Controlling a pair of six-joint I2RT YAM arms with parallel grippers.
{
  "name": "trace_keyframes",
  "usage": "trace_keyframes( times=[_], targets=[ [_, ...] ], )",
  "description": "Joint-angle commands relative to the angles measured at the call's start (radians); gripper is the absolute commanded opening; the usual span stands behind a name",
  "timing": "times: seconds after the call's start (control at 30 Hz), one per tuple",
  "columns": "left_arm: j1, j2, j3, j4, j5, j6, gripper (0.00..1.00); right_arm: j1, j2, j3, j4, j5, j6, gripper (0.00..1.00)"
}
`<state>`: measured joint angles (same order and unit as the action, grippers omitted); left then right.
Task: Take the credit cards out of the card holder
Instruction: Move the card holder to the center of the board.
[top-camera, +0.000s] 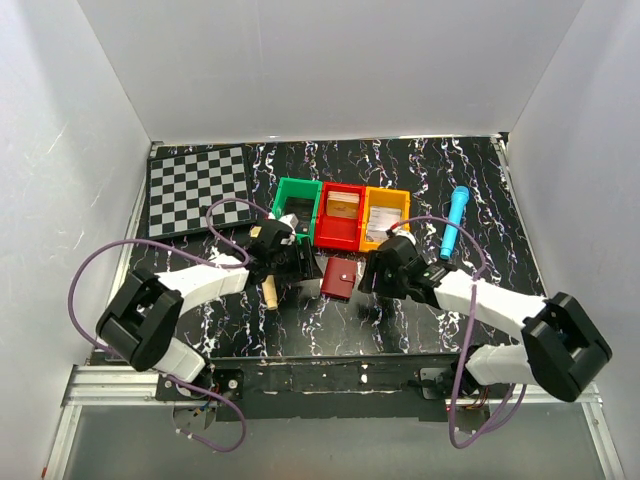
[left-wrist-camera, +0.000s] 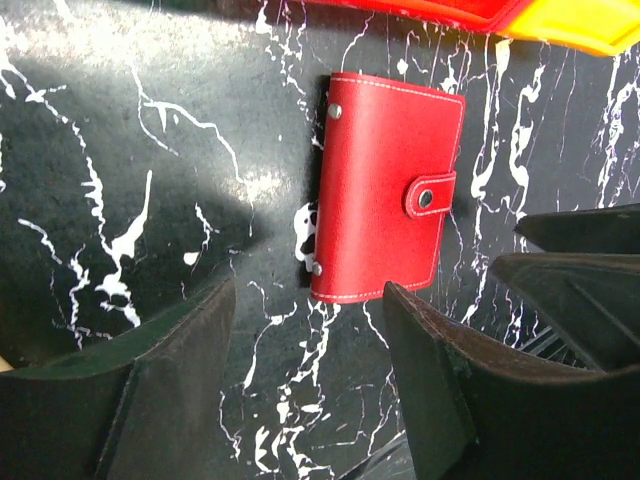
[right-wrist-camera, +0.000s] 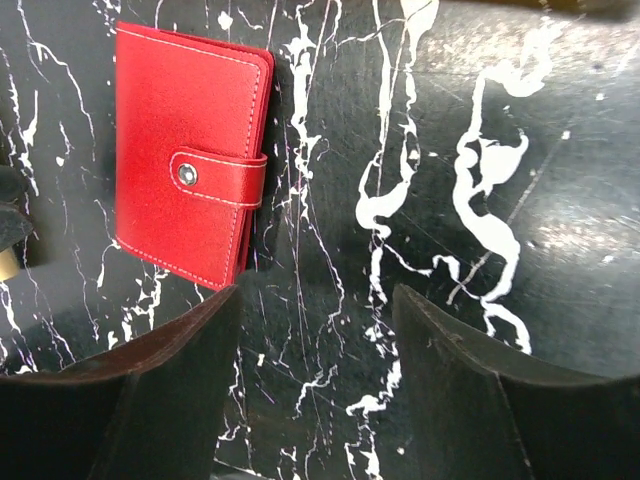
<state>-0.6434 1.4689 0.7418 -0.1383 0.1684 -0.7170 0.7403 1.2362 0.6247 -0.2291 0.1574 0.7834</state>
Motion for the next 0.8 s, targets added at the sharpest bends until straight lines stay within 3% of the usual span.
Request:
trace_keyframes(
  times=[0.0,0.27,0.77],
  targets=[
    [-0.001,0.031,0.050,0.042,-0.018,-0.002,0.59,0.001,0.078,0.041,0.099,-0.064,0.025,0.68],
    [-0.004,0.131,0.094,0.066,0.016,0.014,0.47,0.001,0.152,0.064,0.139,-0.119,0.010,0.63],
    [-0.033,0.209,0.087,0.123,0.063,-0.004,0.41,0.001,0.233,0.079,0.189,-0.150,0.000,0.49]
  ],
)
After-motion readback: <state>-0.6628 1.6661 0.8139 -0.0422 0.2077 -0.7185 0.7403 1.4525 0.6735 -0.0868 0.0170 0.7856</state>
